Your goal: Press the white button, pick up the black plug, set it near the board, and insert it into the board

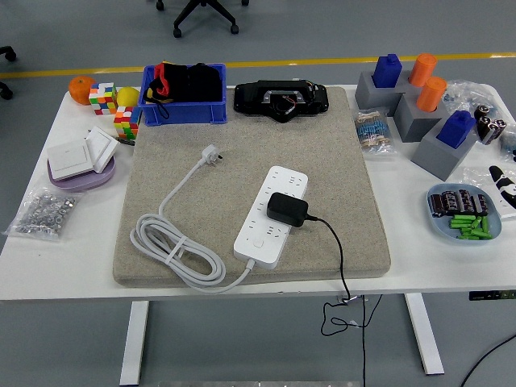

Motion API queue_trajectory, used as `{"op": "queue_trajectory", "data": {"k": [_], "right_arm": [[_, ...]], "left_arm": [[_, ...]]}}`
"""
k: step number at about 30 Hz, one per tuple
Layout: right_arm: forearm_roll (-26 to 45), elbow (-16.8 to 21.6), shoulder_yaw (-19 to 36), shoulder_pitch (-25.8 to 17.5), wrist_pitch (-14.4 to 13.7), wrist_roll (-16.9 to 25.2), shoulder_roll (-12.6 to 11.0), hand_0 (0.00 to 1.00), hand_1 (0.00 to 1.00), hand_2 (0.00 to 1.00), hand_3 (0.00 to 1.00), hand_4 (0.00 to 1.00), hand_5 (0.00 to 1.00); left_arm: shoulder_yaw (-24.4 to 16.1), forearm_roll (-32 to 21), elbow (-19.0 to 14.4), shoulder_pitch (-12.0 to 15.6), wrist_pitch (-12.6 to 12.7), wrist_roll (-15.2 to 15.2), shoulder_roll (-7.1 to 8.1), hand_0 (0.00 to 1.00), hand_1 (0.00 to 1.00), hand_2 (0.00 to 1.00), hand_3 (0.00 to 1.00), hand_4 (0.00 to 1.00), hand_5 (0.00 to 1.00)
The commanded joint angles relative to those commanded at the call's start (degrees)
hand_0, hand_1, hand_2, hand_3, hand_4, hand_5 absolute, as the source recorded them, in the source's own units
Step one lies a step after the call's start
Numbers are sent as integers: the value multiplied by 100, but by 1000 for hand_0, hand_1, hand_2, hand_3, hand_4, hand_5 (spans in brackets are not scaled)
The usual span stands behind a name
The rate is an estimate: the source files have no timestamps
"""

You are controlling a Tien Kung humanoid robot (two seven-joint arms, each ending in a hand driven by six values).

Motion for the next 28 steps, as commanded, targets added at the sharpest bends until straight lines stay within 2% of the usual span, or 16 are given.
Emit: {"op": "queue_trajectory", "data": {"k": [17, 18, 28], "right_arm": [[-3, -18, 25, -56, 30, -33, 75, 838, 745, 726, 701, 873, 502], [-3, -18, 26, -57, 29, -33, 75, 836, 744, 727, 692, 856, 473], [27, -26, 33, -45, -51, 88, 107, 823, 737, 710, 680, 842, 452]], "left_arm": [[-21, 6, 0, 56, 5, 6, -27, 707, 665, 585, 677, 661, 269], [-23, 7, 0, 55, 6, 5, -27, 707, 666, 585, 677, 661, 268], [-32, 12, 0, 59, 4, 10, -37, 707, 664, 585, 676, 661, 268]]}}
